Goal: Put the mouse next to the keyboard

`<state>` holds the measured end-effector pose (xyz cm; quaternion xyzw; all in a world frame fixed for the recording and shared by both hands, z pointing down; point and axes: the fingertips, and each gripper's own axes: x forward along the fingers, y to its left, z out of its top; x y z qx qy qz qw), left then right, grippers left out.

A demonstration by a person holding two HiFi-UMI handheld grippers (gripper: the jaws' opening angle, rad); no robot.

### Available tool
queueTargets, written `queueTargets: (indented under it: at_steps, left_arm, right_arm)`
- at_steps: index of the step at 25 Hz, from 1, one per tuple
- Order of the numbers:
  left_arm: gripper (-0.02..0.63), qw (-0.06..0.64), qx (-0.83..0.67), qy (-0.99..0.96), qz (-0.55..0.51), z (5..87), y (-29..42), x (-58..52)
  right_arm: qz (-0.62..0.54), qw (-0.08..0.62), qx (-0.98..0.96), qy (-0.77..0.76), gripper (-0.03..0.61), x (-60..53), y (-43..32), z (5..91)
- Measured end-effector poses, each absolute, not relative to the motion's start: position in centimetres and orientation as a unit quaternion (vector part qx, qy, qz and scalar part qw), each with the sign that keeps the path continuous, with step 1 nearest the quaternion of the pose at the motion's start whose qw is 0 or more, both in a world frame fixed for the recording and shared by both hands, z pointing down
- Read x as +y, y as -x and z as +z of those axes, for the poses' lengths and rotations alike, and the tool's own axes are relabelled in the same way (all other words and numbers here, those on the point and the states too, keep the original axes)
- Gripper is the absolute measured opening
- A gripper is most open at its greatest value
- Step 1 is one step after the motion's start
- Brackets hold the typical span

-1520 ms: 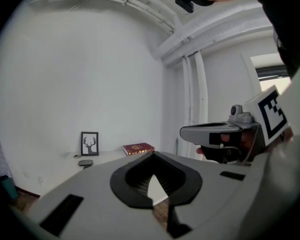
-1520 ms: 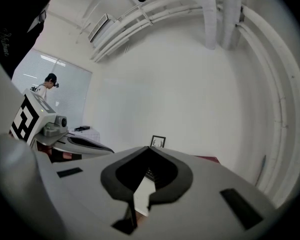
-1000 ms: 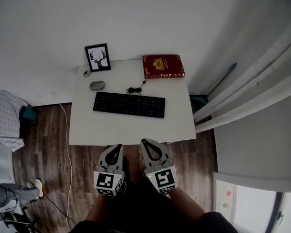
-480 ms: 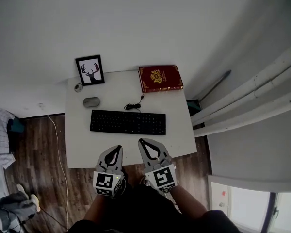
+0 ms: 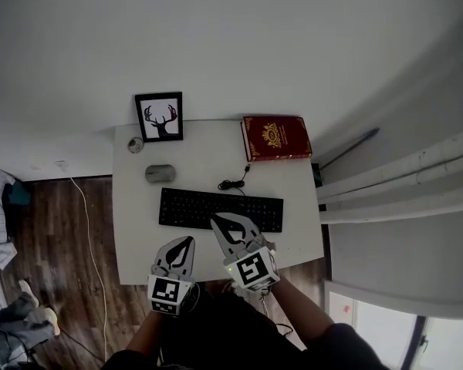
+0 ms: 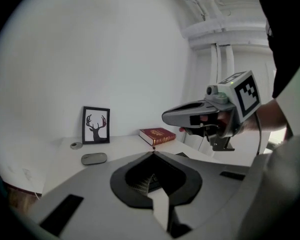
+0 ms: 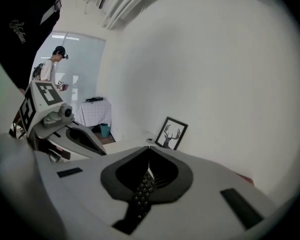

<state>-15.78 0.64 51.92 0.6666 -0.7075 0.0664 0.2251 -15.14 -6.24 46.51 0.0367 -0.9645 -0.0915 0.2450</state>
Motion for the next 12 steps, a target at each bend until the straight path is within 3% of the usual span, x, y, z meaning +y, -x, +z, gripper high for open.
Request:
queueTargets:
  at_steps: [12]
  left_arm:
    - [0.002,0.27,-0.729,-0.627,0.052,54.7,22.6,4.6]
  right_arm:
    - [-0.143,0.33,-0.932,0.035,0.02,-7.2,27.9,53.5]
